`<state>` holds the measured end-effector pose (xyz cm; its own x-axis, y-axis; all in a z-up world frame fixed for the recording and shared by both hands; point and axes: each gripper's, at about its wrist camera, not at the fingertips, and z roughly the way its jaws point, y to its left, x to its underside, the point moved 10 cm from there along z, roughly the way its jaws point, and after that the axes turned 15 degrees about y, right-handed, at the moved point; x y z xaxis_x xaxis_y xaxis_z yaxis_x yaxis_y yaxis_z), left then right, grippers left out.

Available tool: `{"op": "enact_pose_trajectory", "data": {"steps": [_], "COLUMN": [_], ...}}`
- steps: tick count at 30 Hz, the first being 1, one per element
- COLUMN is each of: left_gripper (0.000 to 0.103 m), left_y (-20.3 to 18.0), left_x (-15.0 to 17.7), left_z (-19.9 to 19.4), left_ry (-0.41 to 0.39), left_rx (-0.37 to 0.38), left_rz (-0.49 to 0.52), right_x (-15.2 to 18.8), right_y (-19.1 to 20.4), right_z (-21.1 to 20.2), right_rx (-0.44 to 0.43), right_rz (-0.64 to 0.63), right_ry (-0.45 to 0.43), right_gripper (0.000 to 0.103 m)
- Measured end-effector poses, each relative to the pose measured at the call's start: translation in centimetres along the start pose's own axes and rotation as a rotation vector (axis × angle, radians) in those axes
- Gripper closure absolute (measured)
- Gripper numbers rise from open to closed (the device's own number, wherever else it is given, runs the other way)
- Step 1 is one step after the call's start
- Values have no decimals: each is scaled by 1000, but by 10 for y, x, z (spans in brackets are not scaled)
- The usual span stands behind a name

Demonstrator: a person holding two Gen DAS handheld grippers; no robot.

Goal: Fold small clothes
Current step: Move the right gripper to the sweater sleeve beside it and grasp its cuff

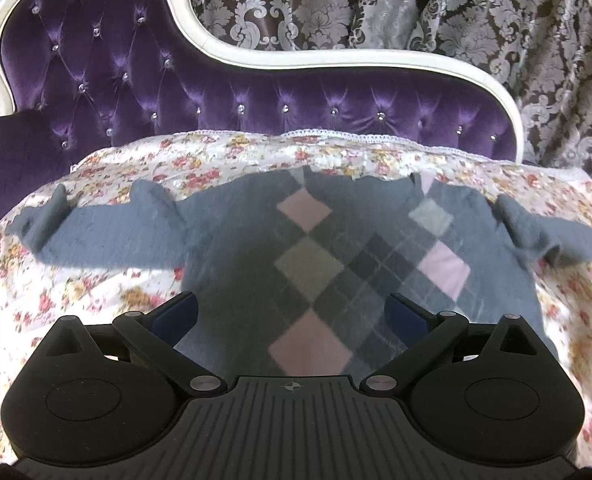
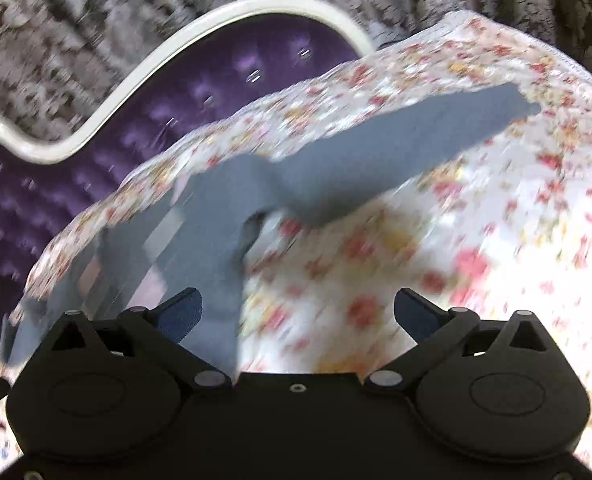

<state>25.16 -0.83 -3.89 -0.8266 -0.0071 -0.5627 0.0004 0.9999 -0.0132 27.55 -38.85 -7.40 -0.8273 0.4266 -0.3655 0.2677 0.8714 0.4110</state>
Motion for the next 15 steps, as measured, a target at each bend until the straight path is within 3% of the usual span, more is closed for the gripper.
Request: {"op": "enact_pose_trajectory", "data": {"steps": [8,15], "left_gripper": [3,3], "left_y": [-11,-14], "left_x": [-6,5], "left_z": [43,75], "left_ry": [17,71], "left_rx": [11,-3], "left_rz": [13,47], "right_x": [-70,-104], "right_y": [-76,-121], "right_z": [10,33], "right_rx": [74,77], "right_rz": [136,208], "right_ry": [-144,-160], "right_gripper": [1,6]}}
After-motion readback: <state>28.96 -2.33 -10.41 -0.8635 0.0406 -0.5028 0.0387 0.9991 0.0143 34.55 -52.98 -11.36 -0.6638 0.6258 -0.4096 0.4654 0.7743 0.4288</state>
